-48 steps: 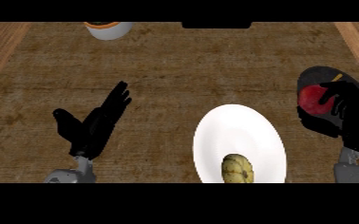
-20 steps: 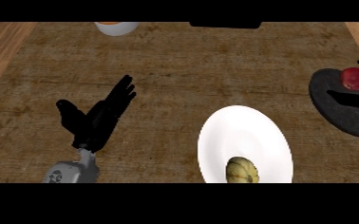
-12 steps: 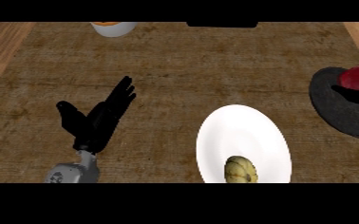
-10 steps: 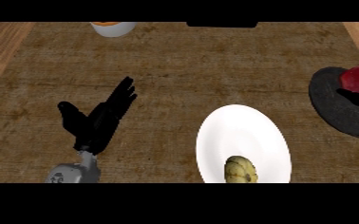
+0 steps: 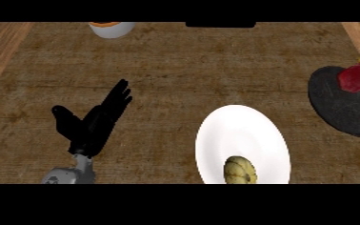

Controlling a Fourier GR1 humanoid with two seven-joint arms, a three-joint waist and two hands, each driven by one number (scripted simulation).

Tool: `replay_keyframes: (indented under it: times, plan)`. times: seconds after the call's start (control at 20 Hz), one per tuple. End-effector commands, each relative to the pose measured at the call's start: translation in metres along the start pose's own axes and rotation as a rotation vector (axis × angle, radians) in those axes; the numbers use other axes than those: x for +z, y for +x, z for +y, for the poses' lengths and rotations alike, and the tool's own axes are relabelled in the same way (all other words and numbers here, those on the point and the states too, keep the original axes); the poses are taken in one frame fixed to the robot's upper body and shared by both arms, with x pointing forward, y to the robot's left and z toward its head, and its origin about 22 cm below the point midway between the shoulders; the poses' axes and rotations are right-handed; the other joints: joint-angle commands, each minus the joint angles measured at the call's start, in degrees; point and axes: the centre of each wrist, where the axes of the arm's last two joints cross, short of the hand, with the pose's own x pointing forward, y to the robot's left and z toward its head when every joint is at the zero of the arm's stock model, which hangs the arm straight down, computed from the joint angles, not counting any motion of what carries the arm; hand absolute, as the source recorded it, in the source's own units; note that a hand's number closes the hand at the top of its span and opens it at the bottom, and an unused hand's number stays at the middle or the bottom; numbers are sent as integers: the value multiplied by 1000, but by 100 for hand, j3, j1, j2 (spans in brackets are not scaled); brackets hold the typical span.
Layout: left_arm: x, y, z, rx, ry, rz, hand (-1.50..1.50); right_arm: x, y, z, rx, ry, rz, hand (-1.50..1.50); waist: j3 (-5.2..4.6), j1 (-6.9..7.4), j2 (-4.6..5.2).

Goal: Pick the pear from the plate and place it in the pan

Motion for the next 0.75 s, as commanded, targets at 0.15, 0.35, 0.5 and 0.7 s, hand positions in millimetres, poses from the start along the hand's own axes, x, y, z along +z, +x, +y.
replay_keyframes:
  times: [0.15,0.35,0.5,0.7]
  plan:
    - [9,-11,1,4,10,-1,0,29,-10,-37,-64,91,-26,-150,-5,-5,-28]
    - [0,-7,-4,-2,5,-5,0,44,-15,-51,-44,114,-38,-150,1,-31,-23]
    - [6,-4,-2,30,21,9,0,54,-10,-73,-47,146,-40,-150,-5,-65,-48]
    - [0,-9,-12,5,12,-17,0,51,-8,-72,-53,167,-34,-150,-10,-89,-51]
